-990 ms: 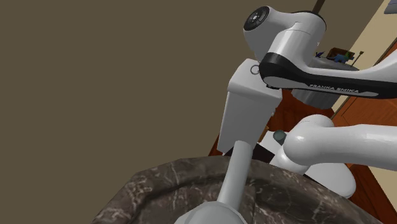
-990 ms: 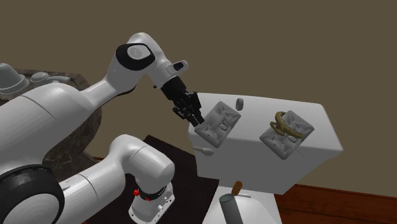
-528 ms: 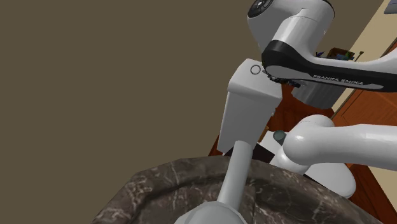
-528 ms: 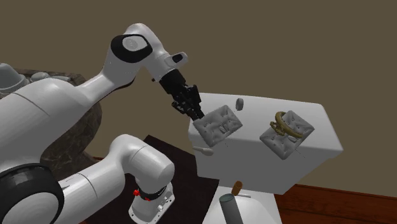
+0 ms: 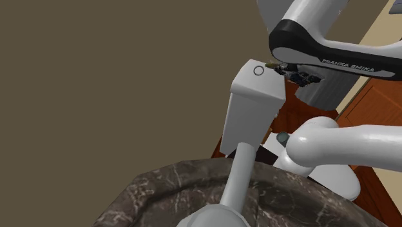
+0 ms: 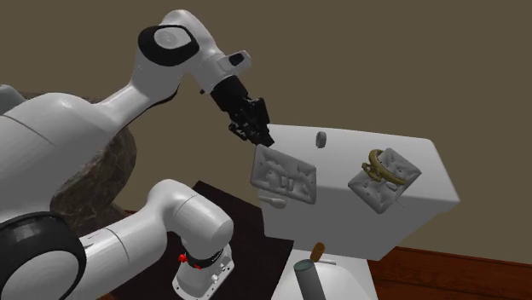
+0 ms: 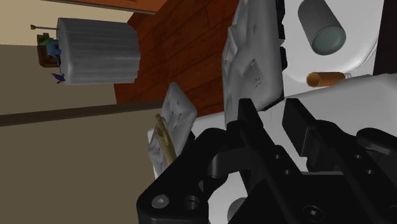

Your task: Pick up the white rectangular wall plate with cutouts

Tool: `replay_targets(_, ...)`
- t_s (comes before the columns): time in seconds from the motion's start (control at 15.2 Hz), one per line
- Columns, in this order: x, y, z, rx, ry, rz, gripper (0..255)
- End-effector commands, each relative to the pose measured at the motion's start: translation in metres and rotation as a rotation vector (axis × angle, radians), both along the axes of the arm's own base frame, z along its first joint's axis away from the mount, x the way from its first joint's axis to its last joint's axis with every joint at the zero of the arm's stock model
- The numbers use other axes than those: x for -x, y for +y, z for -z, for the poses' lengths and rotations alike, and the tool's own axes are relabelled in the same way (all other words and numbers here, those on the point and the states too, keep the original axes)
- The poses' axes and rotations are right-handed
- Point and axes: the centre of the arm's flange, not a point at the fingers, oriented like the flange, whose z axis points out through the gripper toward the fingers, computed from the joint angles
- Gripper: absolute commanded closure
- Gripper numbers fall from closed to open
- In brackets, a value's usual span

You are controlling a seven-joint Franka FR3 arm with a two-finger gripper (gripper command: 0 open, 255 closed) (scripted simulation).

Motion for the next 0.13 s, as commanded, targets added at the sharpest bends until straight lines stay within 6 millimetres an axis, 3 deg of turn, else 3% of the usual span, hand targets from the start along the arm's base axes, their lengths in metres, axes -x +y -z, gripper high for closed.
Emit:
replay_targets(0.0,-0.0002,0.0003,-0.0061,0.001,0.000,0.000,255)
replay_targets(0.07,-0.0002,0.0003,-0.0061,0.001,0.000,0.000,255)
